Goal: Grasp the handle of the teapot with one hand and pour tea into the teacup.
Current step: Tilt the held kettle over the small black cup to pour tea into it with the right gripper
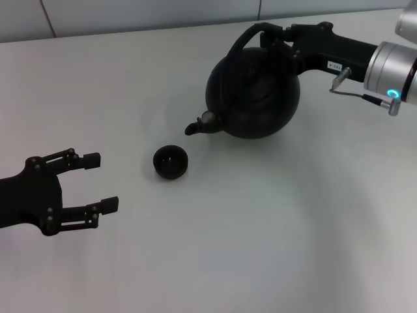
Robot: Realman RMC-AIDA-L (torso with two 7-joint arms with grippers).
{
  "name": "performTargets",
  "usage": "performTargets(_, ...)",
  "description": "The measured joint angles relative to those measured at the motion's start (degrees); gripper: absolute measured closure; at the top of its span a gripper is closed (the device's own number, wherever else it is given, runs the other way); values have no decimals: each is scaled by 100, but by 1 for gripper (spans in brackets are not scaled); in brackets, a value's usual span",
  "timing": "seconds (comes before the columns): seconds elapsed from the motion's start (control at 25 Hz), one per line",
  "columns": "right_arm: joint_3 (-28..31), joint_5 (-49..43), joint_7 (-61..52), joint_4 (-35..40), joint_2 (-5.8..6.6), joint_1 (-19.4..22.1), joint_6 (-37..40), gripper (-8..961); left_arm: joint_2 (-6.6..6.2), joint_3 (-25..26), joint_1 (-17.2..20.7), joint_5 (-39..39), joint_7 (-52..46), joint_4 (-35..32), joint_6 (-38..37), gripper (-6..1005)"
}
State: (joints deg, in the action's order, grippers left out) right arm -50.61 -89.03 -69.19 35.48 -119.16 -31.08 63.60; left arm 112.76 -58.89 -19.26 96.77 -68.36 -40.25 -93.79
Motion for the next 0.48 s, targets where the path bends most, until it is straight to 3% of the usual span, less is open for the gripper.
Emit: performTargets(0.48, -78, -374, -208, 405, 0, -37, -20, 789, 2, 0, 7, 0, -2, -1, 70, 149)
